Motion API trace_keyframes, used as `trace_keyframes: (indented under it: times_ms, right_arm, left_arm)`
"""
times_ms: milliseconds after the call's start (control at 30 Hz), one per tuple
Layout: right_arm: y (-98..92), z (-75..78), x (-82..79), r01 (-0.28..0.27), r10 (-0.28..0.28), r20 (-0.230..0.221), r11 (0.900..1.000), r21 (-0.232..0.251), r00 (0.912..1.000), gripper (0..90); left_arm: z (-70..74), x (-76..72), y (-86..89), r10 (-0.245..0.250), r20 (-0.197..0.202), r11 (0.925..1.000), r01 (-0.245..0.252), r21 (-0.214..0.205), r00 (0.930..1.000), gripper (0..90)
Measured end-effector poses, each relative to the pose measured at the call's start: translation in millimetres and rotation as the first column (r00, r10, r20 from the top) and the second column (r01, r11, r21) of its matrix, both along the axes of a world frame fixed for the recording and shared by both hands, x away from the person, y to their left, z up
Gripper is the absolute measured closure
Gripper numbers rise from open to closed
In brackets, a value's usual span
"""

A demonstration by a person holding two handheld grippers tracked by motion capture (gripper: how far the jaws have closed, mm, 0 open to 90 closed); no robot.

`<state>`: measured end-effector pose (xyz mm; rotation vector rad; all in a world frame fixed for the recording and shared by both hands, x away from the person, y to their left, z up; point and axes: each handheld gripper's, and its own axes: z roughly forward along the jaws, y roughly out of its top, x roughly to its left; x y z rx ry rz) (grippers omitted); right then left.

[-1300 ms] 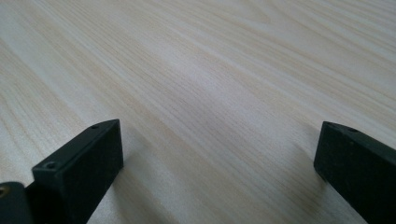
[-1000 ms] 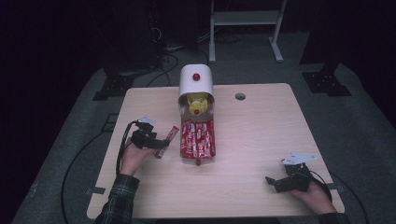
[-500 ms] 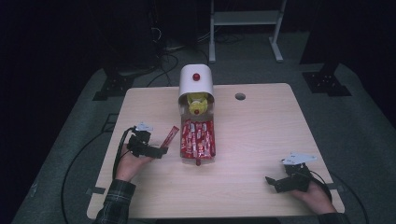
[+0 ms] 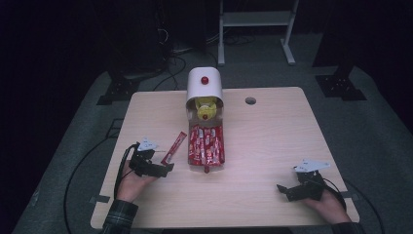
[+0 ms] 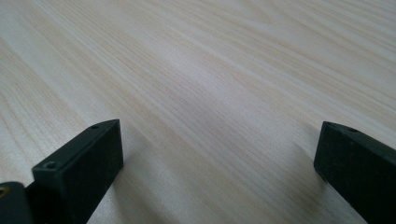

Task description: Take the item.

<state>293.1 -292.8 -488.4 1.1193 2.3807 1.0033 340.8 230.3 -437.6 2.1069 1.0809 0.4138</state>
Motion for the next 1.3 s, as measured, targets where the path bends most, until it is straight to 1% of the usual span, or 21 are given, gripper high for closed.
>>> trace_keyframes:
  times_ms: [100,200,267,300,367,600,700,867,933,1033,1167,1200,1300]
  right_arm:
    - [0.0,0.0,0.0,0.0,0.0,0.0,1.0,0.0,1.0,0.3]
    - [0.0,0.0,0.0,0.0,0.0,0.0,1.0,0.0,1.0,0.3]
    - [0.0,0.0,0.0,0.0,0.0,0.0,1.0,0.0,1.0,0.3]
    - [0.0,0.0,0.0,0.0,0.0,0.001,1.0,0.0,1.0,0.3]
    - [0.0,0.0,0.0,-0.001,0.001,0.002,1.0,0.0,1.0,0.3]
    - [0.0,0.0,-0.1,-0.001,0.001,0.001,1.0,0.0,1.0,0.3]
    - [0.0,0.0,-0.2,-0.001,0.001,0.001,1.0,0.0,1.0,0.3]
    - [0.0,0.0,-0.2,-0.001,0.001,0.001,1.0,0.0,1.0,0.3]
    - [0.1,-0.1,-0.3,0.0,0.0,0.001,1.0,0.001,1.0,0.3]
    - [0.1,-0.1,-0.3,0.0,0.0,0.001,1.0,0.0,1.0,0.3]
    - [0.1,-0.1,-0.3,0.0,0.0,0.001,1.0,0.0,1.0,0.3]
    - [0.1,-0.1,-0.3,0.0,0.0,0.001,1.0,0.0,1.0,0.3]
    - [0.1,-0.1,-0.3,0.0,0.0,0.001,1.0,0.0,1.0,0.3]
  left_arm:
    - [-2.4,-6.8,3.9,-0.005,0.009,1.0,0.005,0.004,1.0,1.9]
    - [-6.5,-13.6,7.5,-0.002,0.008,0.9998,0.002,0.02,1.0,1.9]
    - [-9.4,-17.9,10.0,-0.002,0.001,0.9996,0.002,0.029,1.0,1.9]
    - [-10.7,-19.9,11.5,0.0,0.004,0.9992,-0.001,0.039,1.0,1.9]
    - [-13.3,-24.2,13.6,0.001,0.002,0.999,-0.001,0.044,1.0,1.9]
    - [-22.3,-38.8,16.8,0.004,-0.009,0.9964,-0.004,0.084,1.0,1.9]
    - [-26.9,-43.7,18.3,0.006,-0.024,0.9957,-0.003,0.092,0.9997,1.9]
    - [-34.4,-47.9,20.9,0.016,-0.045,0.9928,-0.011,0.119,0.9989,1.9]
    - [-37.1,-49.1,23.0,0.017,-0.048,0.9925,-0.011,0.121,0.9987,1.9]
    - [-40.5,-51.8,26.4,0.022,-0.034,0.995,-0.018,0.098,0.9992,0.0]
    - [-45.6,-57.4,30.7,0.011,0.018,0.998,-0.012,0.063,0.9998,0.0]
    - [-46.2,-57.9,31.5,0.006,0.024,0.9983,-0.007,0.058,0.9997,0.0]
    - [-46.2,-58.1,31.6,0.006,0.024,0.9983,-0.007,0.058,0.9997,0.0]
